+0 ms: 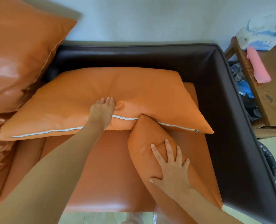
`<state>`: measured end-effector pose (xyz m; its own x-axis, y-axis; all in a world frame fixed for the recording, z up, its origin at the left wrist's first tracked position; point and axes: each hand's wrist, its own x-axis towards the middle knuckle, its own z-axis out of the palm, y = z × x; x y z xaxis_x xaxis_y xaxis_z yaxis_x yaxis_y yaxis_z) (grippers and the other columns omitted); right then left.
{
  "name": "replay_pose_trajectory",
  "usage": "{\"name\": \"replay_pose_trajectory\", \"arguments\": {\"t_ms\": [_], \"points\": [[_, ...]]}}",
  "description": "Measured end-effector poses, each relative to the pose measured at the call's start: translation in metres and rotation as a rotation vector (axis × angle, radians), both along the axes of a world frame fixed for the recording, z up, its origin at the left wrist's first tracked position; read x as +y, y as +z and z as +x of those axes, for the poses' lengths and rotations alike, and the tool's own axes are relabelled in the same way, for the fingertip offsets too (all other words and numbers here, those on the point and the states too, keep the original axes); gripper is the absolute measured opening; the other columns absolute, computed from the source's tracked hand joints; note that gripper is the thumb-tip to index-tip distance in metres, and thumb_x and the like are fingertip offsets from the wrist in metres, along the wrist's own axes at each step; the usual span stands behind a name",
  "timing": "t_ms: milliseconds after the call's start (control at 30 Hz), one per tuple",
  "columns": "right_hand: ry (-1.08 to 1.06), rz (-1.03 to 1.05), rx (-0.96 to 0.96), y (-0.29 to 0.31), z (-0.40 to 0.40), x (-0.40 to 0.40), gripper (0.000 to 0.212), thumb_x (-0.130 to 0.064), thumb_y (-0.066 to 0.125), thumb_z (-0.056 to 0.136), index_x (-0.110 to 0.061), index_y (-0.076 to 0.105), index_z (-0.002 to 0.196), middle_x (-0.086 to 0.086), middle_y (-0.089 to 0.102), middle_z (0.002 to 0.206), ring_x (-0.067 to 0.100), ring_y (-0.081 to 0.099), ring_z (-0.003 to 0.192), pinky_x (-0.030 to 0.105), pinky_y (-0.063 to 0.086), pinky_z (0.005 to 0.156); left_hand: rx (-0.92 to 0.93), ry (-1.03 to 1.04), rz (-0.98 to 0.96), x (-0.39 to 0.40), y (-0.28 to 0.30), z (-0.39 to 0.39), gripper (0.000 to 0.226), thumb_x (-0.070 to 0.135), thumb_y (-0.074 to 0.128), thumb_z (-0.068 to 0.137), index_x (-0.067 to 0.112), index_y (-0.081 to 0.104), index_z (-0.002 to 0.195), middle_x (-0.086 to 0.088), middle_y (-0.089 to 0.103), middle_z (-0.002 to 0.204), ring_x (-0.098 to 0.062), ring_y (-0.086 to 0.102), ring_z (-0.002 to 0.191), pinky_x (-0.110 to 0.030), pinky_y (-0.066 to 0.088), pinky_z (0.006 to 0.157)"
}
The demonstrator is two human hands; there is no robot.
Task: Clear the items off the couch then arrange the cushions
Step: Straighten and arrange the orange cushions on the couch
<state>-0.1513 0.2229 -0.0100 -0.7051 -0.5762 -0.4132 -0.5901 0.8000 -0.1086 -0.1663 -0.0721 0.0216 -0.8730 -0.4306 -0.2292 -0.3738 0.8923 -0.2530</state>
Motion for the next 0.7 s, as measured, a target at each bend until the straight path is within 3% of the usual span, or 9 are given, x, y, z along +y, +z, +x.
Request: {"name": "replay_pose_trajectory", "arguments": {"t_ms": [67,133,200,267,333,400,500,600,700], "points": [[0.019,-0.023,-0.003,-0.005,0.003,0.007,0.125,-0.07,0.073,0.06,-0.047,-0.015,0.146,0.007,-0.009,0.158,0.05,0.025,0.136,0.069,0.038,0.09,-0.031,-0.03,-0.054,0.014,0.002,0.009,0.055,0.003,0.043,0.095,-0.001,0.024,0.147,-0.012,0.04,0.148,-0.03,0.044,0.131,-0.035,0.043,0.093],[0.033,-0.067,0.029,-0.006,0.006,0.016,0.127,-0.06,0.08,0.058,-0.045,-0.007,0.149,0.008,0.002,0.158,0.049,0.035,0.131,0.065,0.045,0.084,-0.033,-0.071,-0.086,0.028,-0.004,0.02,0.058,-0.002,0.065,0.076,-0.012,0.048,0.131,-0.022,0.06,0.127,-0.036,0.064,0.107,-0.036,0.054,0.067],[0.016,-0.077,0.024,-0.008,0.011,0.029,0.128,-0.051,0.087,0.051,-0.042,0.007,0.151,0.011,0.02,0.156,0.047,0.046,0.122,0.061,0.05,0.075,-0.009,-0.123,-0.037,0.044,-0.012,0.035,0.043,-0.015,0.064,0.056,-0.017,0.067,0.099,-0.029,0.07,0.091,-0.043,0.07,0.07,-0.035,0.048,0.037],[0.035,-0.093,0.015,-0.009,0.017,0.045,0.126,-0.045,0.089,0.051,-0.041,0.012,0.151,0.011,0.025,0.154,0.046,0.05,0.119,0.059,0.052,0.074,-0.02,-0.118,0.06,0.062,-0.02,0.047,0.044,-0.012,0.053,0.045,-0.016,0.07,0.085,-0.03,0.069,0.078,-0.042,0.068,0.057,-0.035,0.042,0.028],[0.042,-0.115,0.023,-0.011,0.021,0.059,0.124,-0.042,0.09,0.053,-0.041,0.013,0.151,0.01,0.025,0.154,0.045,0.05,0.119,0.059,0.053,0.076,-0.067,-0.063,0.037,0.088,-0.004,0.051,0.043,-0.003,0.06,0.041,-0.011,0.073,0.082,-0.024,0.071,0.076,-0.035,0.07,0.059,-0.032,0.045,0.033],[0.036,-0.125,0.028,-0.009,0.022,0.068,0.124,-0.039,0.091,0.053,-0.04,0.015,0.151,0.011,0.028,0.153,0.045,0.052,0.118,0.06,0.053,0.076,-0.191,0.019,0.065,0.11,0.015,0.05,0.057,0.002,0.073,0.054,-0.021,0.062,0.105,-0.033,0.066,0.103,-0.039,0.07,0.09,-0.036,0.056,0.057],[0.021,-0.122,0.021,-0.006,0.019,0.073,0.127,-0.035,0.092,0.052,-0.041,0.012,0.15,0.012,0.03,0.152,0.046,0.052,0.118,0.06,0.053,0.075,-0.238,0.06,0.07,0.127,0.009,0.048,0.053,-0.007,0.035,0.095,-0.02,0.014,0.142,-0.037,0.026,0.148,-0.048,0.032,0.137,-0.049,0.04,0.105],[0.033,-0.126,0.023,-0.002,0.009,0.077,0.127,-0.034,0.09,0.055,-0.041,0.008,0.151,0.012,0.026,0.154,0.046,0.049,0.12,0.06,0.052,0.077,-0.289,-0.044,0.012,0.14,0.011,0.045,0.05,-0.013,0.032,0.094,-0.022,0.015,0.14,-0.037,0.022,0.149,-0.048,0.024,0.14,-0.054,0.033,0.109],[0.049,-0.105,0.02,0.0,-0.002,0.084,0.123,-0.034,0.09,0.057,-0.04,0.011,0.151,0.012,0.023,0.155,0.046,0.047,0.122,0.06,0.051,0.079,-0.318,0.053,0.049,0.15,0.018,0.042,0.05,-0.01,0.035,0.095,-0.019,0.018,0.142,-0.035,0.025,0.149,-0.046,0.03,0.138,-0.049,0.04,0.105]]}}
